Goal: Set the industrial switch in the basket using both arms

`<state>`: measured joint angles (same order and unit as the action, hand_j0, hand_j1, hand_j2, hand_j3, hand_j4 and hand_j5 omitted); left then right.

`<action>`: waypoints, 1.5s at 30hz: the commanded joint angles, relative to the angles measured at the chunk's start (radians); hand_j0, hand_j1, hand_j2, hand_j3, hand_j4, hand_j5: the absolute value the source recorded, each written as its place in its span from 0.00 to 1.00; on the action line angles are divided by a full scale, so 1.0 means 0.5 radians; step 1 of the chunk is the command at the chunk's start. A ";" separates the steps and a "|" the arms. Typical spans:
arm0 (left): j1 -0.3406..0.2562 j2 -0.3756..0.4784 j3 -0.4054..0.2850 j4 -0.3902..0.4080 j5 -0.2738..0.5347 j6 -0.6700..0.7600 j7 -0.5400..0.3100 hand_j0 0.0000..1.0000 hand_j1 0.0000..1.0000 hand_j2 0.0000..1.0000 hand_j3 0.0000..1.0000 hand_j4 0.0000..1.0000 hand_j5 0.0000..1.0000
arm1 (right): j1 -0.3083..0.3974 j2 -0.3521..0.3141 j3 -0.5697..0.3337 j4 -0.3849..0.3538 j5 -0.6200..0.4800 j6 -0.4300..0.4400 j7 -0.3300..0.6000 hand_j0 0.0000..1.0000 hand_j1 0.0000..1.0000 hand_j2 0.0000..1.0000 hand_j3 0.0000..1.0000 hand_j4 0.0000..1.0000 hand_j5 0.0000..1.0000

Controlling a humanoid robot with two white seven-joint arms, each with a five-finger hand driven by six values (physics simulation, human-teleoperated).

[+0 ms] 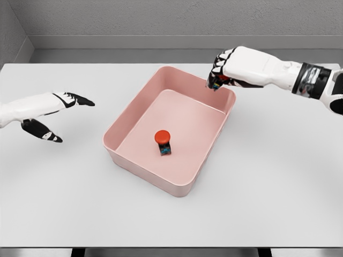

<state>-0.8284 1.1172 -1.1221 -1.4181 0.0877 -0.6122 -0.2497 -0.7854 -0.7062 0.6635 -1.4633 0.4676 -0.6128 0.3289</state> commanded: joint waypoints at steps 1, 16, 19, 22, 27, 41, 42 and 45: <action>0.000 0.002 -0.023 0.007 0.021 0.003 0.002 1.00 1.00 1.00 1.00 1.00 1.00 | 0.000 0.013 0.044 -0.016 -0.012 0.004 -0.001 0.44 0.44 0.44 0.44 0.44 0.44; -0.003 0.005 -0.026 0.011 0.021 0.003 -0.001 1.00 1.00 1.00 1.00 1.00 1.00 | 0.000 0.007 0.081 -0.221 -0.012 0.004 -0.004 0.86 0.86 0.86 0.86 0.86 0.86; -0.003 0.005 -0.026 0.007 0.021 0.003 -0.001 1.00 1.00 1.00 1.00 1.00 1.00 | 0.000 0.004 0.081 -0.221 -0.012 0.004 -0.004 1.00 1.00 1.00 1.00 1.00 1.00; -0.003 0.005 -0.026 0.007 0.021 0.003 -0.001 1.00 1.00 1.00 1.00 1.00 1.00 | 0.000 -0.002 0.081 -0.221 -0.012 0.004 -0.001 1.00 1.00 1.00 1.00 1.00 1.00; -0.003 0.005 -0.026 0.007 0.021 0.003 -0.001 1.00 1.00 1.00 1.00 1.00 1.00 | 0.000 -0.042 0.060 -0.209 -0.015 0.004 -0.004 1.00 1.00 1.00 1.00 1.00 1.00; 0.000 -0.022 -0.041 0.007 0.021 0.003 -0.001 1.00 1.00 1.00 1.00 1.00 1.00 | 0.000 -0.395 0.001 0.089 -0.190 0.004 -0.029 1.00 1.00 1.00 1.00 1.00 1.00; 0.003 -0.022 -0.041 0.011 0.021 0.003 -0.001 1.00 1.00 1.00 1.00 1.00 1.00 | 0.000 -0.398 0.001 0.132 -0.190 0.004 -0.029 1.00 1.00 1.00 1.00 1.00 1.00; 0.003 -0.022 -0.041 0.011 0.021 0.003 -0.001 1.00 1.00 1.00 1.00 1.00 1.00 | 0.003 -0.419 0.008 0.144 -0.184 0.004 -0.029 1.00 1.00 1.00 1.00 1.00 1.00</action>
<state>-0.8268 1.1055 -1.1435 -1.4129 0.0911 -0.6121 -0.2504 -0.7839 -0.9042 0.6672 -1.4044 0.3838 -0.6126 0.3157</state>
